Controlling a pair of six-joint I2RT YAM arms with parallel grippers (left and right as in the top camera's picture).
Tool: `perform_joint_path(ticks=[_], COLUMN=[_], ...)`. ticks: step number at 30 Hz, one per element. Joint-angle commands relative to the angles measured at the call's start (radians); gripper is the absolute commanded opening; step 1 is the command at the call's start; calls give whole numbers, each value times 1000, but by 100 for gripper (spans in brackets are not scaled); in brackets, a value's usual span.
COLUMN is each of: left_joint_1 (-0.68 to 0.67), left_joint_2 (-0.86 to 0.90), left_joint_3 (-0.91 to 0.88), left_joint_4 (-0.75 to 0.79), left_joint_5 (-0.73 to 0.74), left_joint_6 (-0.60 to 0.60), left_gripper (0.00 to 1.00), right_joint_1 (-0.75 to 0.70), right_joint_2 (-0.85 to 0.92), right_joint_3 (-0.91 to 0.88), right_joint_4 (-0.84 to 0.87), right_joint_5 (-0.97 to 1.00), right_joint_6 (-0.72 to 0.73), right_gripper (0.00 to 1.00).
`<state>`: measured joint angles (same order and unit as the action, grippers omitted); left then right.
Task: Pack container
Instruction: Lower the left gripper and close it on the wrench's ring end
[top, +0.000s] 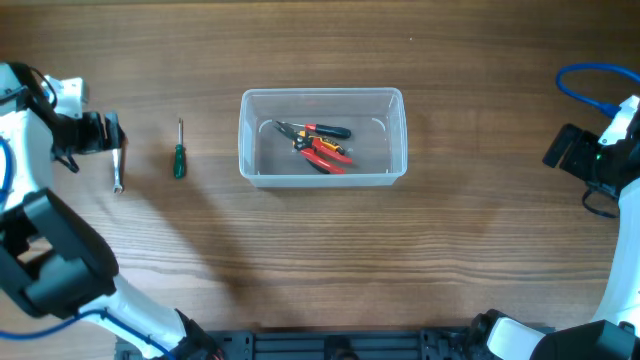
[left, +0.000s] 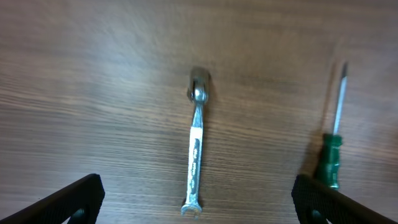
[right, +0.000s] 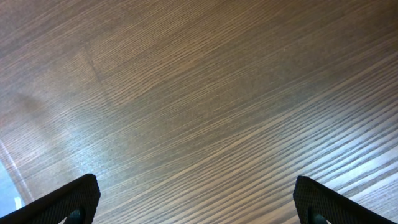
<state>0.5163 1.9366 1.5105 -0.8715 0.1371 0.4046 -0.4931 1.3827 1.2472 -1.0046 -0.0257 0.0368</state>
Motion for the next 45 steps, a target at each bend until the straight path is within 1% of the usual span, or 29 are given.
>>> perform_joint_path(ticks=[1, 3, 7, 11, 16, 19, 22, 24, 26, 29, 36, 45], left_joint_1=[-3, -4, -16, -56, -77, -63, -51, -51, -51, -51, -55, -87], left_joint_2=[50, 57, 57, 58, 61, 74, 101, 115, 118, 119, 145, 206], left_joint_3=[5, 6, 25, 60, 82, 82, 81, 81, 81, 81, 81, 81], left_joint_4=[-3, -3, -8, -3, 19, 11, -29, -43, -35, 21, 27, 24], left_joint_5=[-65, -95, -101, -108, -142, -119, -66, -48, -48, -46, -22, -97], left_joint_6=[-69, -77, -84, -71, -68, -68, -26, -19, -19, -19, 0, 0], left_gripper=[100, 100, 100, 100, 100, 100, 100, 100, 100, 100, 100, 100], right_joint_1=[-2, -2, -2, -2, -2, -2, -2, -2, -2, -2, -2, -2], right_joint_2=[1, 1, 1, 1, 1, 1, 1, 1, 1, 1, 1, 1], right_joint_3=[-3, -3, -3, -3, -3, -3, -3, -3, -3, -3, -3, -3], right_joint_4=[2, 2, 2, 2, 2, 2, 2, 2, 2, 2, 2, 2], right_joint_5=[-9, -9, -9, -9, -9, -9, -9, -9, -9, -9, -9, -9], right_joint_6=[16, 16, 16, 16, 16, 16, 16, 16, 16, 16, 16, 16], right_gripper=[100, 100, 100, 100, 100, 100, 100, 100, 100, 100, 100, 100])
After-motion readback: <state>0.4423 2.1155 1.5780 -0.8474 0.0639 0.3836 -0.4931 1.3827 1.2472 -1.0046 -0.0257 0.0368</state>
